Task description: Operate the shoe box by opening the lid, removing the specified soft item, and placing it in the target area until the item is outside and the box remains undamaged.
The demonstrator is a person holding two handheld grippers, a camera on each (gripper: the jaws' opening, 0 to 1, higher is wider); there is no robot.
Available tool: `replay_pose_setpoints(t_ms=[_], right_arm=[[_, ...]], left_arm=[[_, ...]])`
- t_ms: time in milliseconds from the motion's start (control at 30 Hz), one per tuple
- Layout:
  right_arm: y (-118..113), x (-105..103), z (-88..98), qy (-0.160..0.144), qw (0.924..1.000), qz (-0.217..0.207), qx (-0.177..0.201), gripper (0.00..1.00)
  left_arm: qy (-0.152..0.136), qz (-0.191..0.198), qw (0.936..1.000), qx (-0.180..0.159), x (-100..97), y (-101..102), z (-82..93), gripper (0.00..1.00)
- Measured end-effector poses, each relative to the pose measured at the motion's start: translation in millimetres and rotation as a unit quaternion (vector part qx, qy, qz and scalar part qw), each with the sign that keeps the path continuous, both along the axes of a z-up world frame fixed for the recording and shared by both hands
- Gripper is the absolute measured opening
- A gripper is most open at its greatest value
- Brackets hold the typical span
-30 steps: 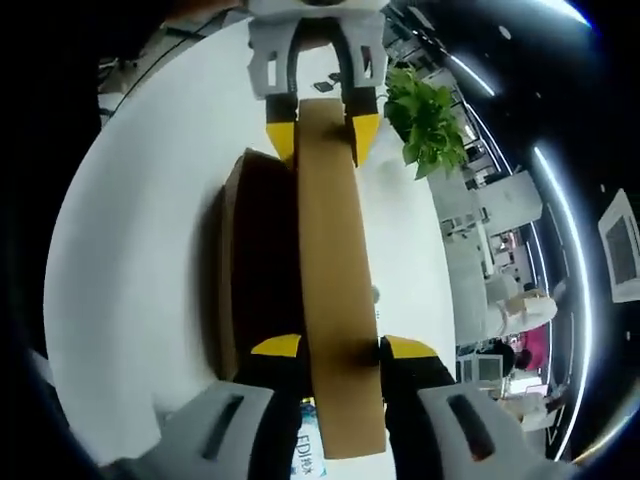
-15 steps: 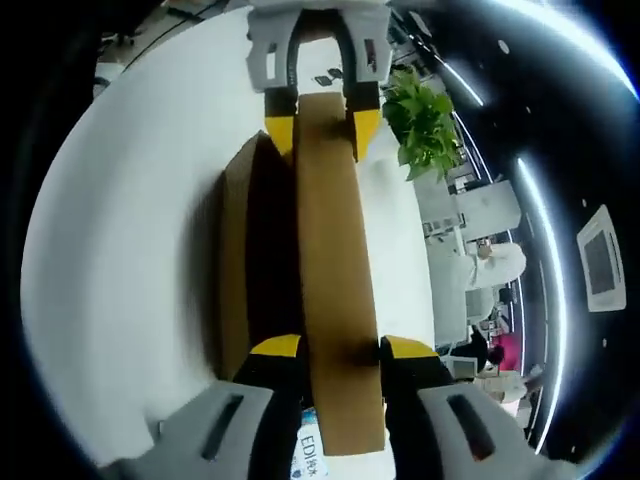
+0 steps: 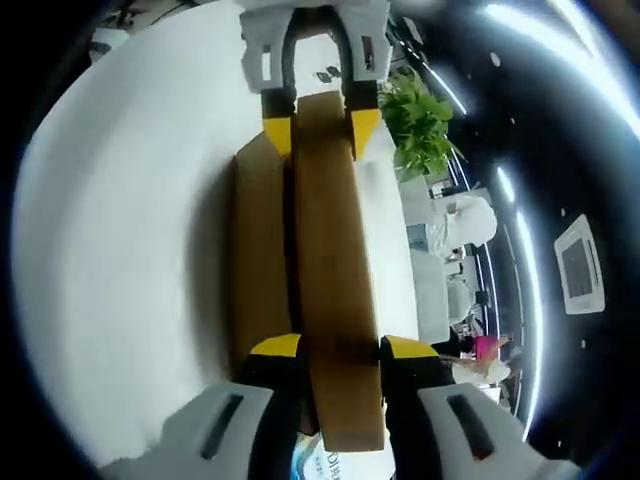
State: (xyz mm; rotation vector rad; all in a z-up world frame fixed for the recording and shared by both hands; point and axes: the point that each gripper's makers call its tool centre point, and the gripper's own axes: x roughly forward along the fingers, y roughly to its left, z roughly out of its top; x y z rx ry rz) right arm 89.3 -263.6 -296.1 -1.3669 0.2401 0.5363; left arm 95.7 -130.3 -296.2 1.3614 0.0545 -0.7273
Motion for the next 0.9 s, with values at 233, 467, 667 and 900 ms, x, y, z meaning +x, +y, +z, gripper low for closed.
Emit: replay_pose_setpoints(t_ms=[233, 467, 667, 900], right_arm=[[-0.5, 0.6, 2.3, -0.029, 0.9996, -0.002, 0.007, 0.29], [0.8, 3.0, 3.7, -0.022, 0.9997, -0.001, 0.009, 0.29], [0.1, 1.6, 3.3, -0.02, 0.9997, 0.0, 0.01, 0.29], [-0.1, 1.3, 2.5, -0.018, 0.9998, 0.0, 0.009, 0.29]], left_arm=[[-0.017, 0.005, 0.9998, -0.005, -2.7, -0.4, 2.6, 0.31], [-0.008, 0.003, 1.0, -0.004, 0.1, 0.4, 3.0, 0.31], [-0.008, 0.006, 0.9999, -0.003, -0.9, -0.3, 2.4, 0.32], [-0.013, 0.013, 0.9998, -0.003, -2.6, 2.7, 7.0, 0.37]])
